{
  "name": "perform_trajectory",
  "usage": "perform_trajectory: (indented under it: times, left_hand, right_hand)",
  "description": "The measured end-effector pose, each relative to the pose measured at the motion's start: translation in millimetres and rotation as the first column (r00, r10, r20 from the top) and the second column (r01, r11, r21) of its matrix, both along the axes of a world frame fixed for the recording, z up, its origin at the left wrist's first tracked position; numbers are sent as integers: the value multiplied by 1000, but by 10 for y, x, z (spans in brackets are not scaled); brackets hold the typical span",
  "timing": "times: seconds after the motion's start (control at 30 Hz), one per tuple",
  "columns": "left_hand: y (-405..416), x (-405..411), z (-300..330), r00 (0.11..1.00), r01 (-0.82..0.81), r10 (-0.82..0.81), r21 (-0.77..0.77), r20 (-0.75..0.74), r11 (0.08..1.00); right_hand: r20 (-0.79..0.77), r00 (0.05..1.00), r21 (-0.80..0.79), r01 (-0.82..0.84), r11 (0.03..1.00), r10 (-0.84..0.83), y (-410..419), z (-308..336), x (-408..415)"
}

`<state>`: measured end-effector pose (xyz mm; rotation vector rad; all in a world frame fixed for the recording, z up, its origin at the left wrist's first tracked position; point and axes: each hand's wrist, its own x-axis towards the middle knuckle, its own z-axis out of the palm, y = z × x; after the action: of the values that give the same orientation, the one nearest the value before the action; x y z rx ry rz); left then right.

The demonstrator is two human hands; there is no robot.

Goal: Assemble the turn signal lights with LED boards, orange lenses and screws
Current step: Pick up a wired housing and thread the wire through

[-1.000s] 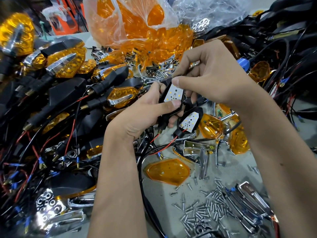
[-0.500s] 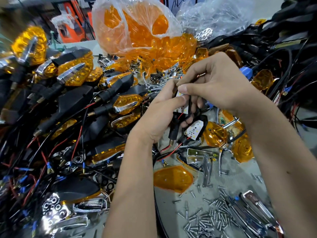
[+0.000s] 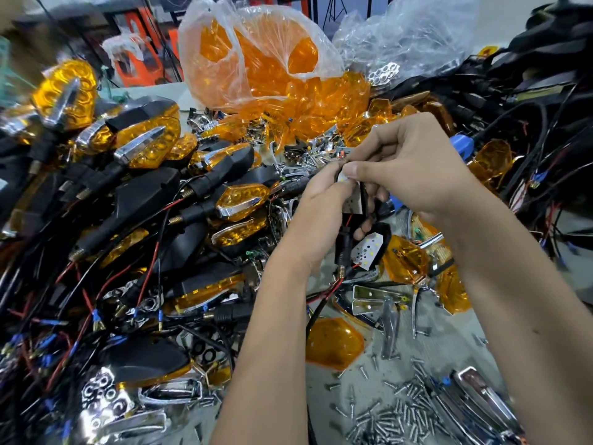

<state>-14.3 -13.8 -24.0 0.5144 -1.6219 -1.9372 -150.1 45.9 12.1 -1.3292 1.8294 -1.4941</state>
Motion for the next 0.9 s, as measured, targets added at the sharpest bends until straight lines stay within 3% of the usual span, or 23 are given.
perform_trajectory:
  times: [0.17,0.3,0.43,0.5,0.67,0.8,0.9]
  left_hand:
    - [-23,37,-26,995,53,-48,-52,85,997]
    - [-55,82,-25,996,78,-73,-95,47,992]
    - [-106,122,-39,999,27,-25,-74,36,997]
    - [-118,124,-41,998,-15,18,-51,57,999]
    - [-145,105,-34,960,-183,205,-127,192,975]
    - [-255,118,-54,930,-354,339,100,140,930]
    - [-345,149,-48,916,-396,398,263,50,880]
  right_hand:
    - [40,999,37,-22,999,21,42,3,-84]
    - [113,989,24,-96,995,93,44,-7,-74]
    - [330,930,9,-173,985,161,20,-6,-55]
    - [368,913,17,-193,981,173,6,7,-47]
    - [164,969,139,-206,969,183,-51,-78,-33]
    - [27,999,67,-34,997,32,-177,-125,-61]
    - [-148,989,73,37,997,-26,-272,-93,-128]
